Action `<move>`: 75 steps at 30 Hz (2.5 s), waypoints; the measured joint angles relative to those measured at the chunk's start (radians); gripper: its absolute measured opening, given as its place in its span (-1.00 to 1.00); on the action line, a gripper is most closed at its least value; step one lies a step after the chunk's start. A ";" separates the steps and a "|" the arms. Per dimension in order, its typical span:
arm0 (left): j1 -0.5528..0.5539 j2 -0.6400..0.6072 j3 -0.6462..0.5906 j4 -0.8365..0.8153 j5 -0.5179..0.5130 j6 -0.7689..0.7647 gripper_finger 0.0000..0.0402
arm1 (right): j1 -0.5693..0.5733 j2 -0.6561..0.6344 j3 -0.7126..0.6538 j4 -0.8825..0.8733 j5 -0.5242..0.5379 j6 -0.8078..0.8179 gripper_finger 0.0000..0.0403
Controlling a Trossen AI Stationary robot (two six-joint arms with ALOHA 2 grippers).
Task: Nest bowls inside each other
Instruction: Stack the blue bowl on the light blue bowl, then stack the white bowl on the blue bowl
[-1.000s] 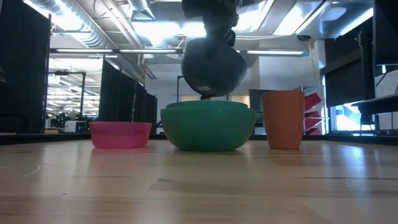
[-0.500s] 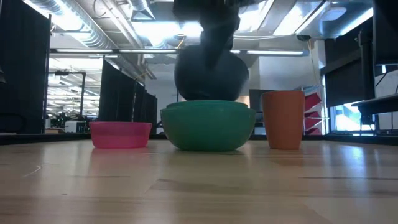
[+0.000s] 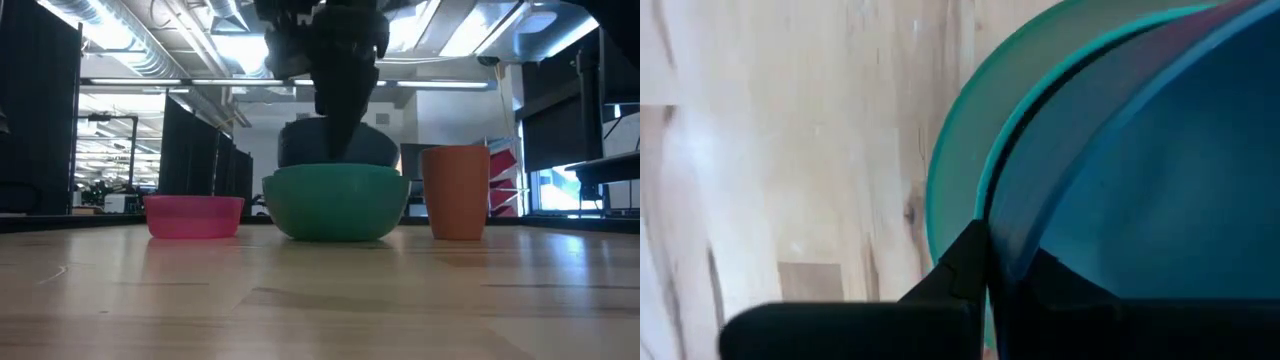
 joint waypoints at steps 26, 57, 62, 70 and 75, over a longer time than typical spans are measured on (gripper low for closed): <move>-0.031 -0.014 0.001 0.000 0.003 -0.004 -0.38 | 0.045 -0.397 -0.116 -0.187 0.053 0.107 -0.24; -0.100 -0.045 0.001 0.000 0.007 -0.005 -0.38 | 0.972 -0.979 -0.968 0.060 0.010 1.036 -0.25; -0.100 -0.045 0.001 0.000 0.007 -0.010 -0.38 | 1.026 -0.979 -1.071 0.167 0.022 1.120 -0.25; -0.100 -0.045 0.001 0.000 0.007 -0.016 -0.38 | 1.032 -0.979 -1.118 0.193 0.040 1.146 -0.25; -0.100 -0.045 0.001 0.000 0.007 -0.016 -0.38 | 1.032 -0.979 -1.178 0.256 0.030 1.175 -0.25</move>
